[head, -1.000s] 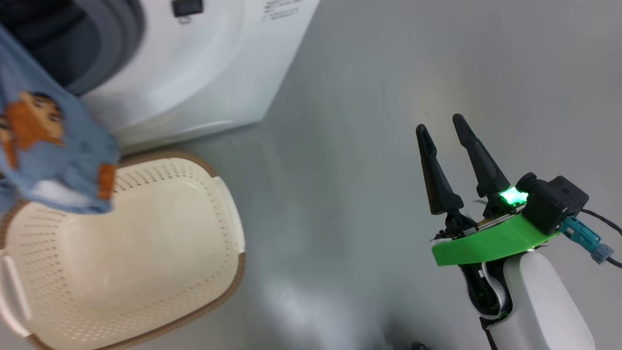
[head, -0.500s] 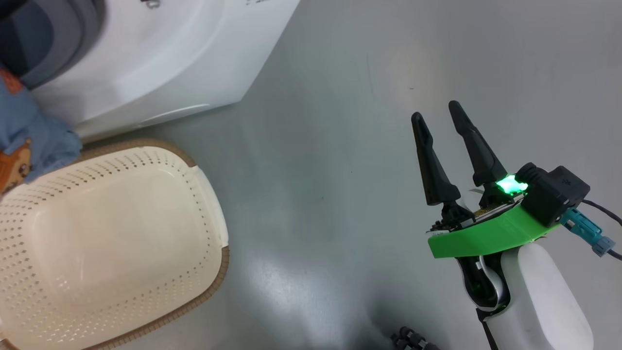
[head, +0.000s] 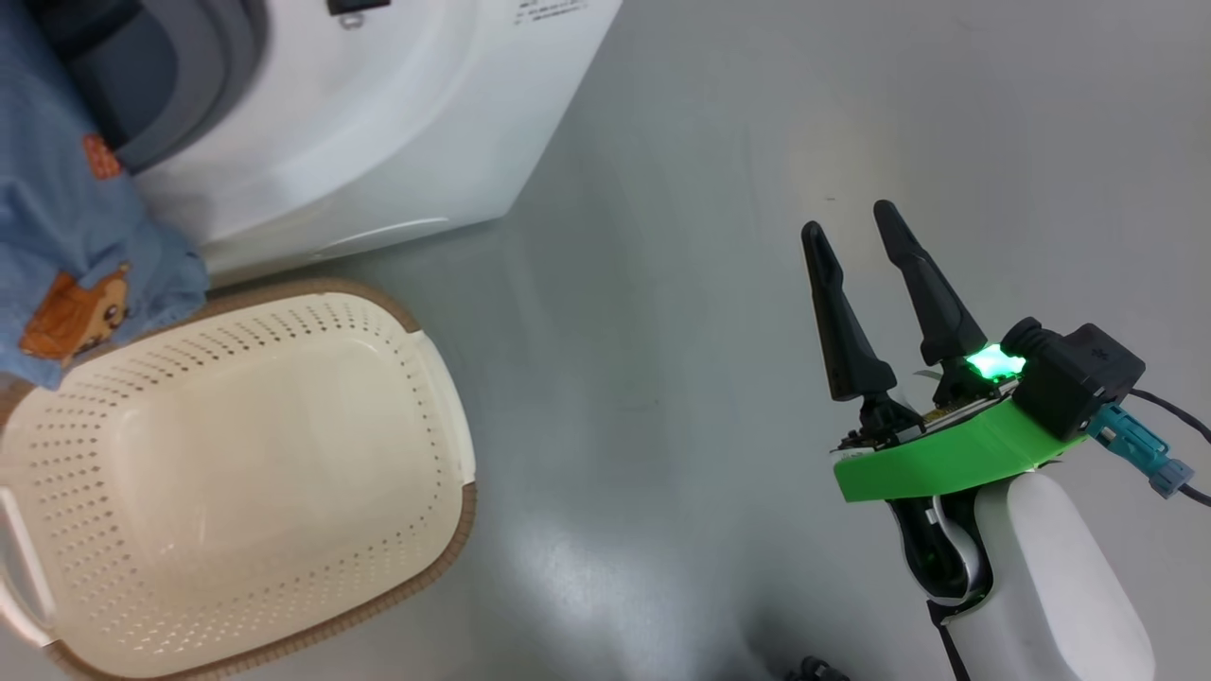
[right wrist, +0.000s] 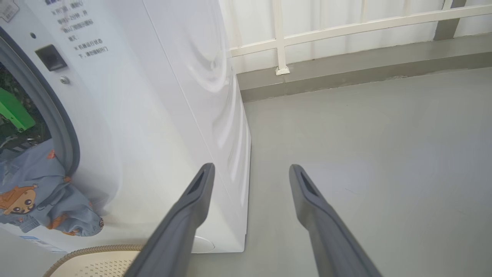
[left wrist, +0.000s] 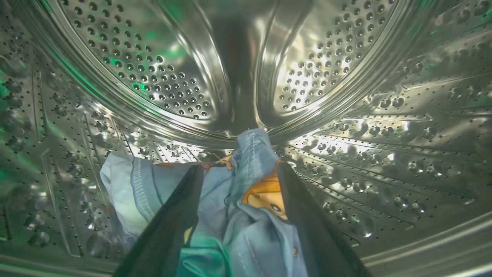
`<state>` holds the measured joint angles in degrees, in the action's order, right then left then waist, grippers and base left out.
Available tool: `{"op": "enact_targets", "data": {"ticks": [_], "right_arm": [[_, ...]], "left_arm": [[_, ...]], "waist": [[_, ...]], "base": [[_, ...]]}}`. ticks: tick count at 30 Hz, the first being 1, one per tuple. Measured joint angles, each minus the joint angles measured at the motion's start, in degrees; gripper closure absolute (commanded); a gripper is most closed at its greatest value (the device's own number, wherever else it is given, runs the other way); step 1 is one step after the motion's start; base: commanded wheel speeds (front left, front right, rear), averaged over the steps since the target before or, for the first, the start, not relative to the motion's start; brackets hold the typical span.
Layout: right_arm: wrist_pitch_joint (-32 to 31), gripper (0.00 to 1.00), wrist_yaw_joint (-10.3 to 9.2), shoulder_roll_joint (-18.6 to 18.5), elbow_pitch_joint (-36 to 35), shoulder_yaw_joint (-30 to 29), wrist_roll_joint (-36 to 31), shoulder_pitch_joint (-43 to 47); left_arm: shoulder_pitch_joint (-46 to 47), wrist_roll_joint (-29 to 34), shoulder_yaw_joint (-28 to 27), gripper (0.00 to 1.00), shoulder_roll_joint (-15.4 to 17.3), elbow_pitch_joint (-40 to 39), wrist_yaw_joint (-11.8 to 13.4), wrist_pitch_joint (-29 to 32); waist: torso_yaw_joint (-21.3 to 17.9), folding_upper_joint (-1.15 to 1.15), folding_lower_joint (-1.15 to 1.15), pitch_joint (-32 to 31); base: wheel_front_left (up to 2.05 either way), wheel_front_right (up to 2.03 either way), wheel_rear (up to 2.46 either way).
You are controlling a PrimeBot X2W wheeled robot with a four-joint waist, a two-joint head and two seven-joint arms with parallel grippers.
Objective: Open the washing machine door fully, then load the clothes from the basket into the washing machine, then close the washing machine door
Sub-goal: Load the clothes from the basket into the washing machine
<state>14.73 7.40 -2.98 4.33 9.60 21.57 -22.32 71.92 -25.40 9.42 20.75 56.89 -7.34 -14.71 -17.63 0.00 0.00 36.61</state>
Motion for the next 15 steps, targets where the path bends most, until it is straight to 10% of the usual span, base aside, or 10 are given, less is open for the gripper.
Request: {"op": "enact_targets", "data": {"ticks": [15], "right_arm": [[0.0,0.00,0.00,0.0,0.2,-1.1,-0.1,0.0]], "left_arm": [[-11.1,-2.3,3.1,0.00,-0.7,-12.5,0.0,0.0]], "waist": [[3.9,0.00,0.00,-3.0]], "base": [[0.00,0.00,0.00]]}}
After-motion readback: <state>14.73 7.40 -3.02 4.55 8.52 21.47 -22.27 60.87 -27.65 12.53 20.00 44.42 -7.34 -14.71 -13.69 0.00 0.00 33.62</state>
